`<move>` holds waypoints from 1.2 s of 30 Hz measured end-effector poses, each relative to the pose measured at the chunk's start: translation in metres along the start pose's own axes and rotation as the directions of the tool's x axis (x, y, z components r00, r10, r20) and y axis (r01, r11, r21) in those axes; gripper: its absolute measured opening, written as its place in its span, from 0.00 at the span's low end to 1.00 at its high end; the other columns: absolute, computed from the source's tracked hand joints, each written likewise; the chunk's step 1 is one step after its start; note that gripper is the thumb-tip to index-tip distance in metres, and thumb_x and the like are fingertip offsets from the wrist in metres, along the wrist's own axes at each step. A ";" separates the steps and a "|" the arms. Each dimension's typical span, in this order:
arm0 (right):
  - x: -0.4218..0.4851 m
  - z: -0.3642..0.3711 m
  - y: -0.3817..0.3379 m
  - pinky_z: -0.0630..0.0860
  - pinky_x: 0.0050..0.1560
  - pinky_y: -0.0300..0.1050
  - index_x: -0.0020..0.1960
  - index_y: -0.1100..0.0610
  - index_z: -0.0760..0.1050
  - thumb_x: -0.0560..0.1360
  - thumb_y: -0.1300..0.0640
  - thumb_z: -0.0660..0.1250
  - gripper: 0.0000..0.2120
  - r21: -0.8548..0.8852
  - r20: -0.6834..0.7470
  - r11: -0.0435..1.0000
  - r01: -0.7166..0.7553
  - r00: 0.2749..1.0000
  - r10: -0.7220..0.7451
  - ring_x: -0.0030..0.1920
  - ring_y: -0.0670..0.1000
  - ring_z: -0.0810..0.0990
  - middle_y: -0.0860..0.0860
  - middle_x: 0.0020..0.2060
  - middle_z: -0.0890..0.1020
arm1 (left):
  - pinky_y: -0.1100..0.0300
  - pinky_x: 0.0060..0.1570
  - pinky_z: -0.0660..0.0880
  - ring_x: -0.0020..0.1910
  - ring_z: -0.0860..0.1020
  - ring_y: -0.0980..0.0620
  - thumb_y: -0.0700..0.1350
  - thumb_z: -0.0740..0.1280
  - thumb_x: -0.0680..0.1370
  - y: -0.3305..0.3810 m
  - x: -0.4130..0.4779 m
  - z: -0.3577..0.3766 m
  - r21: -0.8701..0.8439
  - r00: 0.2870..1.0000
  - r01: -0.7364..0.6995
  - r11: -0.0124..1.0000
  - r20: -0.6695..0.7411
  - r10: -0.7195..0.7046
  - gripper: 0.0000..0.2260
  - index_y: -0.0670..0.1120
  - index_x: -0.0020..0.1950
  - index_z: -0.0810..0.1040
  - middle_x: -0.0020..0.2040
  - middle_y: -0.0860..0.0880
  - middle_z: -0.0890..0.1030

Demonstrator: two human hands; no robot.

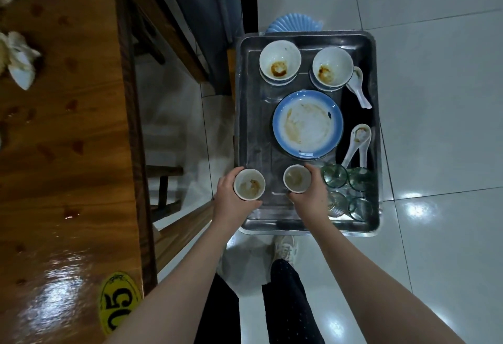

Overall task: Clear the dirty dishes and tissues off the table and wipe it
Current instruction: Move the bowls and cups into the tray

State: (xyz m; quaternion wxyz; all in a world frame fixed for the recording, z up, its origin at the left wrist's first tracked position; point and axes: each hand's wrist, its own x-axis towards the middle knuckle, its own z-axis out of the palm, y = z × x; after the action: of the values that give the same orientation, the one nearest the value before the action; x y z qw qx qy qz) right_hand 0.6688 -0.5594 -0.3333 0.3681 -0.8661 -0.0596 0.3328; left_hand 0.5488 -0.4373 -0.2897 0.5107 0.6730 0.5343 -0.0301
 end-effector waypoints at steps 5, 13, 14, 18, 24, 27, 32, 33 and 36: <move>-0.006 -0.004 -0.003 0.70 0.58 0.42 0.69 0.54 0.66 0.66 0.69 0.72 0.34 -0.013 0.016 1.000 -0.024 1.000 0.025 0.61 0.51 0.74 0.51 0.61 0.76 | 0.61 0.52 0.68 0.54 0.71 0.54 0.37 0.81 0.62 0.002 0.001 0.000 -0.037 1.000 0.000 0.999 0.003 0.001 0.34 0.58 0.59 0.70 0.57 0.54 0.71; -0.031 -0.032 -0.025 0.67 0.54 0.33 0.63 0.47 0.70 0.69 0.66 0.71 0.27 0.090 -0.052 0.996 0.011 0.999 -0.007 0.53 0.39 0.72 0.33 0.49 0.73 | 0.55 0.57 0.72 0.57 0.72 0.51 0.37 0.81 0.62 0.010 -0.004 -0.004 -0.026 0.999 0.006 1.000 0.032 -0.005 0.35 0.56 0.63 0.72 0.58 0.53 0.71; -0.033 -0.037 -0.027 0.68 0.56 0.37 0.64 0.48 0.70 0.70 0.65 0.72 0.27 0.101 -0.057 0.995 0.007 0.998 -0.001 0.54 0.39 0.72 0.33 0.50 0.73 | 0.57 0.56 0.71 0.57 0.72 0.52 0.36 0.81 0.62 0.012 -0.005 -0.003 -0.017 0.999 0.000 1.000 0.042 0.000 0.35 0.55 0.64 0.72 0.59 0.54 0.70; -0.035 -0.057 -0.030 0.71 0.60 0.41 0.63 0.50 0.72 0.70 0.65 0.72 0.25 0.173 -0.067 0.984 0.032 0.998 -0.021 0.58 0.43 0.74 0.40 0.55 0.76 | 0.61 0.53 0.67 0.56 0.69 0.55 0.36 0.79 0.64 0.018 -0.004 0.001 0.015 0.996 -0.017 1.000 0.085 0.016 0.37 0.53 0.68 0.70 0.61 0.53 0.69; -0.031 -0.072 -0.019 0.73 0.58 0.41 0.61 0.48 0.73 0.69 0.64 0.73 0.23 0.224 -0.091 0.972 0.068 0.995 -0.049 0.56 0.41 0.77 0.43 0.55 0.79 | 0.62 0.54 0.66 0.61 0.71 0.50 0.36 0.79 0.64 0.018 0.012 0.017 0.077 0.997 -0.011 0.997 0.078 0.005 0.38 0.51 0.71 0.69 0.66 0.49 0.71; -0.025 -0.075 -0.013 0.75 0.56 0.39 0.57 0.45 0.73 0.70 0.66 0.71 0.22 0.228 -0.129 0.972 0.065 0.991 -0.037 0.55 0.42 0.78 0.40 0.52 0.79 | 0.62 0.56 0.66 0.63 0.72 0.48 0.36 0.79 0.64 0.013 0.019 0.027 0.108 0.995 -0.030 0.994 0.098 0.020 0.38 0.50 0.71 0.69 0.66 0.48 0.72; -0.020 -0.081 -0.008 0.71 0.48 0.28 0.56 0.42 0.71 0.70 0.67 0.71 0.24 0.229 -0.126 0.971 0.063 0.991 -0.034 0.55 0.40 0.77 0.37 0.51 0.78 | 0.61 0.56 0.67 0.63 0.72 0.47 0.35 0.79 0.64 0.004 0.026 0.042 0.141 0.994 -0.018 0.990 0.112 0.002 0.38 0.50 0.71 0.70 0.67 0.48 0.72; -0.020 -0.082 -0.008 0.71 0.49 0.29 0.55 0.41 0.71 0.70 0.67 0.71 0.24 0.233 -0.127 0.970 0.065 0.991 -0.036 0.55 0.39 0.77 0.36 0.51 0.78 | 0.61 0.55 0.67 0.62 0.72 0.48 0.34 0.79 0.64 0.003 0.026 0.044 0.140 0.994 -0.020 0.990 0.107 0.005 0.38 0.50 0.70 0.70 0.66 0.48 0.72; -0.020 -0.086 -0.008 0.72 0.50 0.29 0.55 0.42 0.72 0.70 0.67 0.71 0.23 0.246 -0.117 0.967 0.064 0.992 -0.035 0.55 0.40 0.77 0.36 0.51 0.78 | 0.60 0.54 0.66 0.62 0.71 0.48 0.35 0.79 0.64 -0.001 0.025 0.046 0.147 0.996 -0.032 0.989 0.088 0.019 0.38 0.51 0.70 0.69 0.66 0.48 0.72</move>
State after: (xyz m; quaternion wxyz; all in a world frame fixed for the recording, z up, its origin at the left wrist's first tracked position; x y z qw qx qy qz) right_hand 0.7078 -0.6127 -0.2735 0.4851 -0.8285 -0.0181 0.2792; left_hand 0.5820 -0.4527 -0.3270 0.4821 0.7139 0.4993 -0.0925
